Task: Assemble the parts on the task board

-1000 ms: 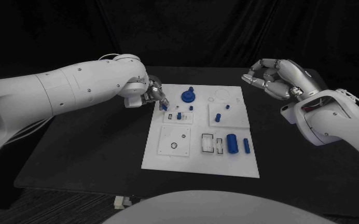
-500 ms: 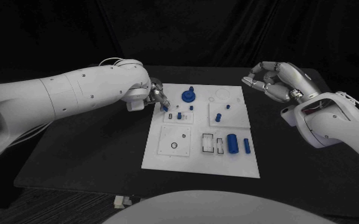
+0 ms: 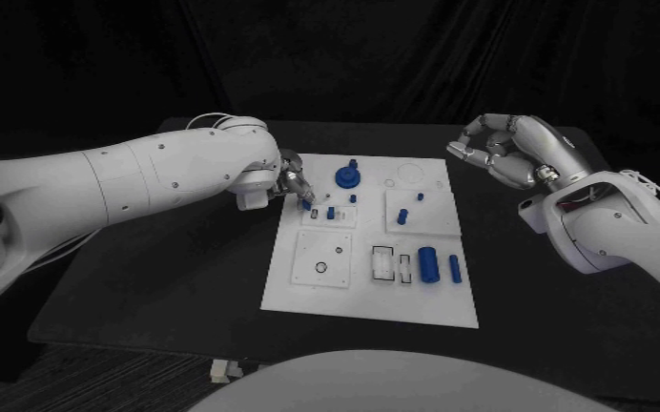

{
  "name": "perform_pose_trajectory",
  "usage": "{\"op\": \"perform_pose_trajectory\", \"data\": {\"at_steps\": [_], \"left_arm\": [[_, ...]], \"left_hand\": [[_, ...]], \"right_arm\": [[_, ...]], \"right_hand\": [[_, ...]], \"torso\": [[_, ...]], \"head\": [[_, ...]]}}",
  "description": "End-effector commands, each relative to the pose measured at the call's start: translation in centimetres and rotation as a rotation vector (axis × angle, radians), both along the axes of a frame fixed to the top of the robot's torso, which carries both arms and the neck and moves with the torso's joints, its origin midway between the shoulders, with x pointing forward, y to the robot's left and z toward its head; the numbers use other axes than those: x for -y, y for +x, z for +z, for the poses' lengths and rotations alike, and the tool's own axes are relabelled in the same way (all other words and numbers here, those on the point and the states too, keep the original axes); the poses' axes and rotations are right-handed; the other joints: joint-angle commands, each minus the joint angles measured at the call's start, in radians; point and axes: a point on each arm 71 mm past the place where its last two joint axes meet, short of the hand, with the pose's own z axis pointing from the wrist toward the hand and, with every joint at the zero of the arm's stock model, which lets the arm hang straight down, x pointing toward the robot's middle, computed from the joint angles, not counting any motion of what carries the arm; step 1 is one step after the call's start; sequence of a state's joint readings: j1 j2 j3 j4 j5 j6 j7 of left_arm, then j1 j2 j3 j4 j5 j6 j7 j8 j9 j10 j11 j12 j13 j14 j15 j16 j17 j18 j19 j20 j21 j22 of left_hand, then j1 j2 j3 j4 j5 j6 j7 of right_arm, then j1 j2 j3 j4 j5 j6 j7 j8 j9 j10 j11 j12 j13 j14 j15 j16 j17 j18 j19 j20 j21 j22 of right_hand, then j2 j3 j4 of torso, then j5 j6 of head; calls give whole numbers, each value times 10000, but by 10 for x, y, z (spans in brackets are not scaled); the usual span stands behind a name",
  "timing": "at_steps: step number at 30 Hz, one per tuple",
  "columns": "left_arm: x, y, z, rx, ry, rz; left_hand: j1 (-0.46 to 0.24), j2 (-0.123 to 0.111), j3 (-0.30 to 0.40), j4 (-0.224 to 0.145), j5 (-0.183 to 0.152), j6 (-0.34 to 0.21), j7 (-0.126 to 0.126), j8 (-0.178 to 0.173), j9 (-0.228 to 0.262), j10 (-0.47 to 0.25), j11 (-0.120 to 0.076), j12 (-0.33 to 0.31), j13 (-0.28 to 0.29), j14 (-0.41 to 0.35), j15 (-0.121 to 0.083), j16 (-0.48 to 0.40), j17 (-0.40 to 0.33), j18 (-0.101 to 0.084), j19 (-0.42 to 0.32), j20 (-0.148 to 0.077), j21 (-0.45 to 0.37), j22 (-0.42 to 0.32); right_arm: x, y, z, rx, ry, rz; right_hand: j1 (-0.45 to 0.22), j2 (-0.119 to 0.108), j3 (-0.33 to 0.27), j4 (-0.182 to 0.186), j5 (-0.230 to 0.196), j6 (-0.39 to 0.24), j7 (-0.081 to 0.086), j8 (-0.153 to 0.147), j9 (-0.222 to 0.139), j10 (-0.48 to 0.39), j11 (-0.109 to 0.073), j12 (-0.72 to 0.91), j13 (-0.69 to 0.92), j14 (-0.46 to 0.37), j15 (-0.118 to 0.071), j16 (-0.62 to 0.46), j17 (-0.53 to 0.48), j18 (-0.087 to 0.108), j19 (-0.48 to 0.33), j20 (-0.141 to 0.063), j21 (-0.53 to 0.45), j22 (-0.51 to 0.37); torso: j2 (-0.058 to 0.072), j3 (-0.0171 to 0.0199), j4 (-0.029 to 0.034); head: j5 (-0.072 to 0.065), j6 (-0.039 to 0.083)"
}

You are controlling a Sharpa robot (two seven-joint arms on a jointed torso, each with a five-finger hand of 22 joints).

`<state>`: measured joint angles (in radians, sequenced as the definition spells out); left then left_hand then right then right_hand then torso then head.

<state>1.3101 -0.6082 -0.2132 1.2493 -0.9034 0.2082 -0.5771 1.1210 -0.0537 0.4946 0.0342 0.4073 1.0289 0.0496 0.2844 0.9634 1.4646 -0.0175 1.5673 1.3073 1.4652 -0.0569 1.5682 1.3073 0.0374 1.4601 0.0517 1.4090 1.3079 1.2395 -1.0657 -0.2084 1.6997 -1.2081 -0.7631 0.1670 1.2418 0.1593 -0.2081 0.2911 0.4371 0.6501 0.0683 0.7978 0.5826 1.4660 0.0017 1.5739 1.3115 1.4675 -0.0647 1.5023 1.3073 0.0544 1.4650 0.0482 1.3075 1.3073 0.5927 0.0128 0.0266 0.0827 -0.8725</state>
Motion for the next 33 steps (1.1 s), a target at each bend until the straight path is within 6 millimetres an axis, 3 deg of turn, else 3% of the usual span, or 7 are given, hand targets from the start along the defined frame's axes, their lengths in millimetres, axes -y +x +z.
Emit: {"op": "perform_pose_trajectory", "data": {"at_steps": [1,33], "left_arm": [[4,-2,-2,-9,-142,-206],[9,-2,-11,-123,-245,-312]], "left_hand": [[-25,50,275,-210,-25,-27,-79,53,17,1062,-49,35,2635,1056,-63,26,2635,71,-68,-10,-42,2041],[-27,65,311,-224,-22,-45,-82,52,27,1062,-56,35,2635,1056,-69,26,2635,75,-77,-14,-58,2035]], "right_arm": [[0,0,-1,-74,-41,-82],[0,0,-2,-118,-54,-83]], "right_hand": [[88,2,-13,-46,45,56,-31,44,-12,1048,-91,-31,2593,767,-65,-47,1309,78,-11,-84,-28,1805],[130,1,-14,-39,56,60,-30,49,-22,1048,-93,-31,2593,763,-68,-58,1289,80,-16,-87,-43,1801]], "torso": [[-4,-1,3],[10,-3,11]], "head": [[16,-2],[-8,-2]]}}
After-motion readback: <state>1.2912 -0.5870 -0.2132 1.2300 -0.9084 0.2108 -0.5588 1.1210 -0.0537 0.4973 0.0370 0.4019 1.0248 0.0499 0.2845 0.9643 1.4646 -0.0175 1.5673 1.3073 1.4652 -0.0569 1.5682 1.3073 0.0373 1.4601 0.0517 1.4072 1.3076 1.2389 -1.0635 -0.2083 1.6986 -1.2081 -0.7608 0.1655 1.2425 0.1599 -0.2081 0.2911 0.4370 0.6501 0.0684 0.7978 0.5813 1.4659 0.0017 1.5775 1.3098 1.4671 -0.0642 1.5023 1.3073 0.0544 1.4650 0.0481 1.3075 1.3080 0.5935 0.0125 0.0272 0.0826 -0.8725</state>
